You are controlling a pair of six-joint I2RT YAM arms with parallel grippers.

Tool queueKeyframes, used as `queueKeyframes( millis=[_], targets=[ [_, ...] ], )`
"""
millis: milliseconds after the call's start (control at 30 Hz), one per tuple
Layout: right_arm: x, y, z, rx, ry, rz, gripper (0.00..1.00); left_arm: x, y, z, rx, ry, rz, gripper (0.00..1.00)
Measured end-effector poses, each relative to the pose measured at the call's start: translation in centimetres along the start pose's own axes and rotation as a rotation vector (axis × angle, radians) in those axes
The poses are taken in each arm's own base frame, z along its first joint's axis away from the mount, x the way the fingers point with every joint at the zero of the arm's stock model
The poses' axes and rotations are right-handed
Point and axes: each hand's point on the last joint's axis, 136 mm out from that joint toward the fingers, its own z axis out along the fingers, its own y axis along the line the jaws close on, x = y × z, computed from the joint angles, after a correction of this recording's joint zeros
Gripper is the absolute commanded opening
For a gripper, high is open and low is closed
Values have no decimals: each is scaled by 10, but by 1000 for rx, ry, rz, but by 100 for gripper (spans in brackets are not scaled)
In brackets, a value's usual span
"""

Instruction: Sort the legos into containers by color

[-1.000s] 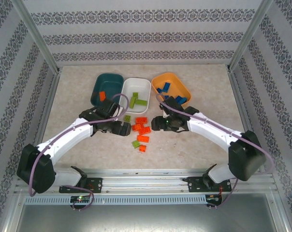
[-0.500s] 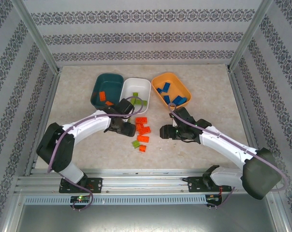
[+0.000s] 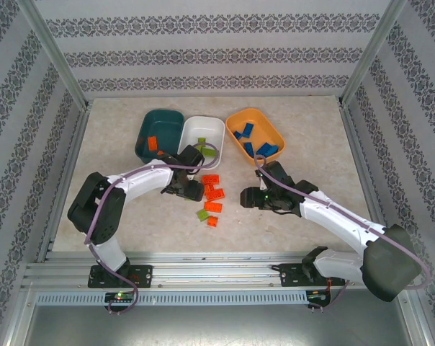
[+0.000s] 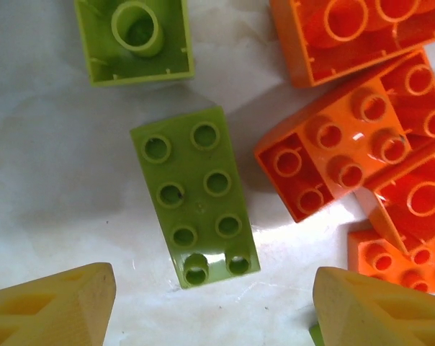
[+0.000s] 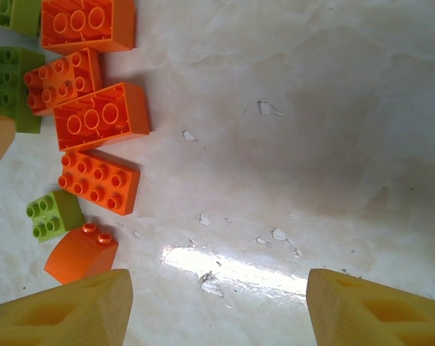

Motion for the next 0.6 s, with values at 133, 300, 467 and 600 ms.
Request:
queueKeyframes(
  millis=[133, 300, 467, 600],
  targets=[
    [2, 0, 2, 2, 10, 5, 66, -3, 5, 11, 2, 17, -19, 65],
    [2, -1, 3, 4, 14, 13, 66, -5, 6, 20, 13, 35, -28, 61],
    [2, -1, 3, 4, 14, 13, 67, -7, 4, 26, 20, 37, -20, 47],
    [3, 0, 4, 3, 18, 12, 67, -8, 8, 26, 22, 36, -28, 39]
  ],
)
